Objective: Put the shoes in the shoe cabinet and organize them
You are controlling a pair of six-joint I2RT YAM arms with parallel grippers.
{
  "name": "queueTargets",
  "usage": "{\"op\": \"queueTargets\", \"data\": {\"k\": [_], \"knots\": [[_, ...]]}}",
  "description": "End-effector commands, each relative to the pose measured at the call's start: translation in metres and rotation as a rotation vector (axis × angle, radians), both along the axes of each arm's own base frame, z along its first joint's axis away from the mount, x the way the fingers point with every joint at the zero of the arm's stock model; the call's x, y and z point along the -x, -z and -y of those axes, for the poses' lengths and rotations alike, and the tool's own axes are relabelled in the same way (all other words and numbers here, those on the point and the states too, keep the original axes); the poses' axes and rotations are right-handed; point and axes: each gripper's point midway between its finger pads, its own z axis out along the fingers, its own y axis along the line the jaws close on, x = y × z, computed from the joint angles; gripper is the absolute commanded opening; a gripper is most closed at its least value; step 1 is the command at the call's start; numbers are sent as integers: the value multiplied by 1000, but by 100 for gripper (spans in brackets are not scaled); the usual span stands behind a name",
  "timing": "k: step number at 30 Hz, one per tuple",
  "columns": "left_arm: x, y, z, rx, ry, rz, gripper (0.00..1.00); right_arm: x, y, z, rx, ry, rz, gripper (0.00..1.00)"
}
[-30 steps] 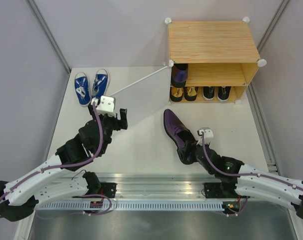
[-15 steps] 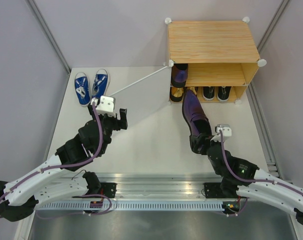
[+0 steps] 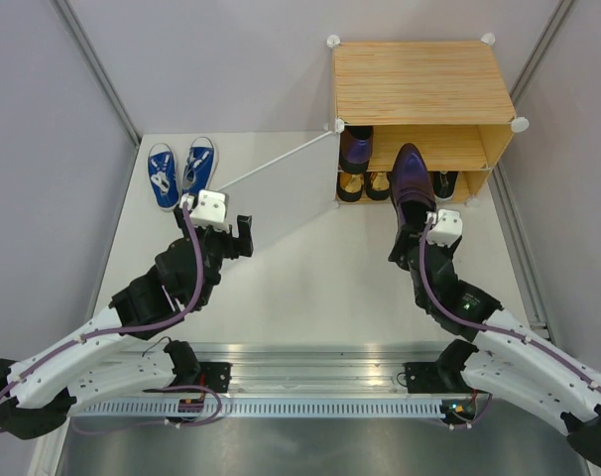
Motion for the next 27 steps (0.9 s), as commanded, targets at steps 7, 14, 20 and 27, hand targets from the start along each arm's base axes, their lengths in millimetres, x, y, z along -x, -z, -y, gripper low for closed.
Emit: {"op": "queueTargets", "data": {"k": [7, 14, 20, 27], "knots": [[-1, -5, 1, -5, 6, 14, 86, -67, -97, 6, -107, -39, 214, 1], [1, -8, -2, 6, 9, 20, 87, -118, -113, 12, -100, -39, 242, 1], [1, -8, 0, 4, 19, 19, 87, -167, -118, 19, -77, -35, 243, 1], [2, -10, 0, 15, 23, 21, 88, -212, -125, 22, -47, -20, 257, 1]]}}
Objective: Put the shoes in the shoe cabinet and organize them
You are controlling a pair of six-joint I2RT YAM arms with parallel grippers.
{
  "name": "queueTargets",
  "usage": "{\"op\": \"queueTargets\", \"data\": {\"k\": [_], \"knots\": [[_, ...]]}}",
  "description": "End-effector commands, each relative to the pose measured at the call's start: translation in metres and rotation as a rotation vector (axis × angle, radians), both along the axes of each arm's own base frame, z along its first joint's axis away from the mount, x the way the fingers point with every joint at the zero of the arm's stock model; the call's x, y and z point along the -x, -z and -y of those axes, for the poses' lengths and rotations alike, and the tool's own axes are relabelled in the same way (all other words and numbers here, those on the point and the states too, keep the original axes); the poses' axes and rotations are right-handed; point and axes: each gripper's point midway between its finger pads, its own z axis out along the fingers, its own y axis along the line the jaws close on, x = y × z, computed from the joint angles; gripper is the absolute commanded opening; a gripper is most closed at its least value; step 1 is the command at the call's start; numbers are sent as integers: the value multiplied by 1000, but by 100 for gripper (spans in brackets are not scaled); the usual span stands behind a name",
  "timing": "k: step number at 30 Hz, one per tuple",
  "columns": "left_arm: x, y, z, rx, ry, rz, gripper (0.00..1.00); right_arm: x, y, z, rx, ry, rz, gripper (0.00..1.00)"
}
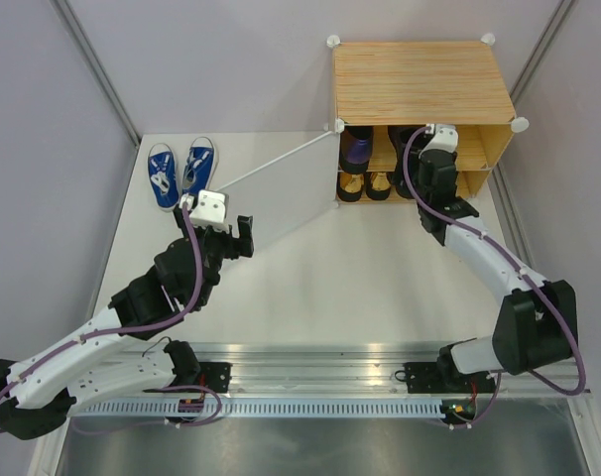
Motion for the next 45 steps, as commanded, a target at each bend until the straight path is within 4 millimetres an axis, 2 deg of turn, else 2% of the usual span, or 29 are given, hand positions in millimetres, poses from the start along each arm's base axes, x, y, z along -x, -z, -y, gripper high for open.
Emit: {"op": "queueTargets", "data": {"k": [1, 15, 22, 24, 27, 28, 30, 31, 34, 36, 37, 39, 41, 45], "knots": [[1, -9, -1, 11, 13, 20, 88, -35, -96, -7, -54, -23, 287, 1], [1, -8, -1, 2, 10, 19, 88, -87, -82, -23, -83, -43, 291, 1], [0, -9, -1, 1, 10, 20, 88, -100, -73, -29, -102, -53, 280, 1], [1, -10, -3, 2, 11, 23, 88, -103, -68, -29, -105, -52, 271, 4], [2, -11, -4, 5, 9, 26, 88, -108, -63, -29, -112, -46, 260, 14], [2, -11, -4, 4, 9, 25, 88, -108, -62, -30, -116, -48, 257, 24], [2, -10, -3, 2, 15, 23, 88, -110, -58, -30, -128, -52, 250, 35], [2, -11, -3, 4, 15, 25, 88, -111, -57, -30, -132, -51, 248, 46], [2, -10, -2, -1, 17, 23, 89, -112, -56, -31, -141, -55, 245, 63], [2, -11, -2, 0, 17, 24, 89, -113, -56, -31, -138, -57, 239, 68], [2, -10, -2, 0, 17, 24, 89, -113, -56, -31, -139, -55, 238, 75], [2, -10, -2, -4, 18, 22, 89, -112, -58, -31, -135, -57, 236, 79], [1, -10, -2, -2, 17, 22, 89, -112, -59, -31, -135, -57, 233, 95], [2, -10, -2, -2, 18, 22, 89, -110, -61, -31, -127, -63, 231, 98]]}}
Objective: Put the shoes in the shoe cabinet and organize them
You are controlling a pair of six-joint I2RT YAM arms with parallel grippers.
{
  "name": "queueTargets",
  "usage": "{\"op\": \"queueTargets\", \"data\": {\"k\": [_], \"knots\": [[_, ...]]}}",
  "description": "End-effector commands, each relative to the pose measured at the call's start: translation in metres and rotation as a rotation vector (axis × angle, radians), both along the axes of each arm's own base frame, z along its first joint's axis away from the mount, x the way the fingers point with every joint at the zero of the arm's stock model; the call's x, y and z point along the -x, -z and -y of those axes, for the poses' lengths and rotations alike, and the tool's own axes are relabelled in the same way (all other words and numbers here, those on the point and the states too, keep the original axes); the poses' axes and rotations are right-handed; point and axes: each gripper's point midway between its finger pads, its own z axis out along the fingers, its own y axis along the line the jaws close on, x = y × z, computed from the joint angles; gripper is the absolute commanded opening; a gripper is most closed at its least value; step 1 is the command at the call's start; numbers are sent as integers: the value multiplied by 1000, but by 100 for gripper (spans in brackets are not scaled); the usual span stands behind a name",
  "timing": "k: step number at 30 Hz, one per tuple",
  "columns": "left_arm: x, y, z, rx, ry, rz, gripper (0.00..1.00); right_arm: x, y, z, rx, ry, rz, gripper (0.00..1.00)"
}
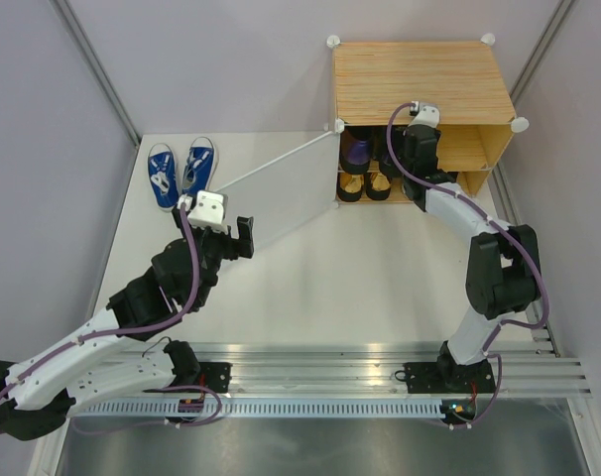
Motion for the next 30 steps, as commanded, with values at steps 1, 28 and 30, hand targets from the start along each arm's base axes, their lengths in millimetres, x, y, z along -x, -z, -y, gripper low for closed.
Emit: {"op": "queueTargets", "data": {"k": [1, 28, 30], "knots": [[0, -8, -3, -12, 1, 19, 89, -15, -79, -4, -62, -3, 212, 98], [-2, -3, 3, -25, 13, 6, 90, 19, -36, -8, -68, -71, 166, 66], [-2, -2, 3, -27, 13, 4, 90, 18, -34, -9, -69, -75, 162, 60]]}}
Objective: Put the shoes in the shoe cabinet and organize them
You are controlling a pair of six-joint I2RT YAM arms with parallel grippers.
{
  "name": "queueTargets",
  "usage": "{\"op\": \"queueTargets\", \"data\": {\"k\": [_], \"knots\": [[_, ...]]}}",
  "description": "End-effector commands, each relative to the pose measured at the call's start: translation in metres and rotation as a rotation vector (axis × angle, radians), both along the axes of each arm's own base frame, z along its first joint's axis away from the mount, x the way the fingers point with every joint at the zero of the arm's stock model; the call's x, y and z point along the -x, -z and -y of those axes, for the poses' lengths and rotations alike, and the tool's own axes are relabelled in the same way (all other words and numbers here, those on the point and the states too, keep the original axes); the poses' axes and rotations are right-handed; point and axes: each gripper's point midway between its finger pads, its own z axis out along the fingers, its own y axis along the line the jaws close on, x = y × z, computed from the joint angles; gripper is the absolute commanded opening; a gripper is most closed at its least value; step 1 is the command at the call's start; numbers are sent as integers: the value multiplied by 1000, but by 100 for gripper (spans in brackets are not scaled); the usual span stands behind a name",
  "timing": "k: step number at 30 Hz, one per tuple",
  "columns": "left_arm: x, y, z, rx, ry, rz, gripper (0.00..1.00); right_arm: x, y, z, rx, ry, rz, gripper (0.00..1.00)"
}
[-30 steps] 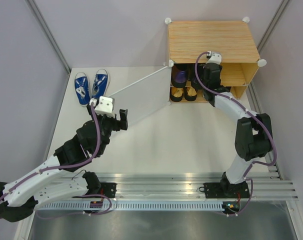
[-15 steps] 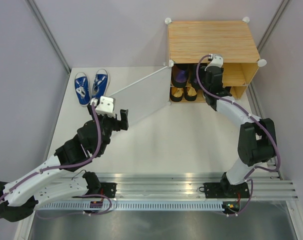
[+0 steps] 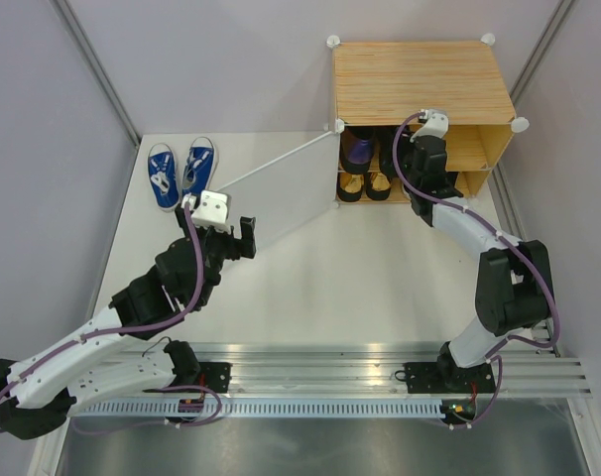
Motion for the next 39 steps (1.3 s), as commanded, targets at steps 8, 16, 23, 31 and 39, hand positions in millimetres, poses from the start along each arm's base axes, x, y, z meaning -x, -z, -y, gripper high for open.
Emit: {"op": "queueTargets", "data": {"k": [8, 16, 23, 31, 39], "knots": [[-1, -5, 1, -17, 13, 12, 90, -14, -16, -18, -66, -70, 69, 52], [-1, -4, 1, -20, 13, 11, 91, -26, -27, -29, -139, -103, 95, 51], [-1, -4, 1, -21, 14, 10, 91, -27, -28, -38, -181, -133, 93, 50], [-1, -5, 0, -19, 10, 13, 91, -21, -11, -38, -208, -132, 58, 67], [-1, -6, -2, -18, 4, 15, 91, -13, -30, -19, -164, -49, 42, 85]]}}
